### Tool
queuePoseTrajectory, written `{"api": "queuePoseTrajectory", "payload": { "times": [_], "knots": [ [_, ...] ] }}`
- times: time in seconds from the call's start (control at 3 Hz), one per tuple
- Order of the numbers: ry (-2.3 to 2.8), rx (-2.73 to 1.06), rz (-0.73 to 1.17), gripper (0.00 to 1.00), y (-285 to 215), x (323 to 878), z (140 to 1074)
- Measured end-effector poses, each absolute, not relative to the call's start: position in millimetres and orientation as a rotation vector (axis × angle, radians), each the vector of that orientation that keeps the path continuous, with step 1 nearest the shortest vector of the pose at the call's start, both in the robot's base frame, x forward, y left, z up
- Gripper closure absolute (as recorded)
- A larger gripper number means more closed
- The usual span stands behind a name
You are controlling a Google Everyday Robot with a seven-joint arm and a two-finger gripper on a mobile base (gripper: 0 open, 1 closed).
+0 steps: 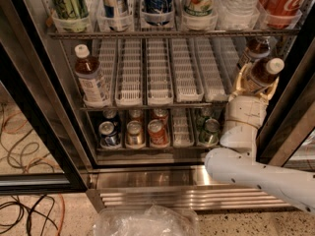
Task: Pick blue plastic bottle from middle shelf of fridge
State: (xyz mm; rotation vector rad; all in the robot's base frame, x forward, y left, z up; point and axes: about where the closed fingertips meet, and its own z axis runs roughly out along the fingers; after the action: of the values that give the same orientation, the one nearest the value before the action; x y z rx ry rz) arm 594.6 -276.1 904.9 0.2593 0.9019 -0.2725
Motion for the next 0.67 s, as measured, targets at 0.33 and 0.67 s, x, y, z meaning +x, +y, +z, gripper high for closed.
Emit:
{"api": "queuePoseTrajectory", "payload": {
  "times": [0.33,0.67],
  "knots": [
    [0.864,0.234,-0.256,1.00,-273.4,588.8,915.3],
    [0.839,0.221,-0.252,1.00,-275.3,582.0,922.3]
  ]
}}
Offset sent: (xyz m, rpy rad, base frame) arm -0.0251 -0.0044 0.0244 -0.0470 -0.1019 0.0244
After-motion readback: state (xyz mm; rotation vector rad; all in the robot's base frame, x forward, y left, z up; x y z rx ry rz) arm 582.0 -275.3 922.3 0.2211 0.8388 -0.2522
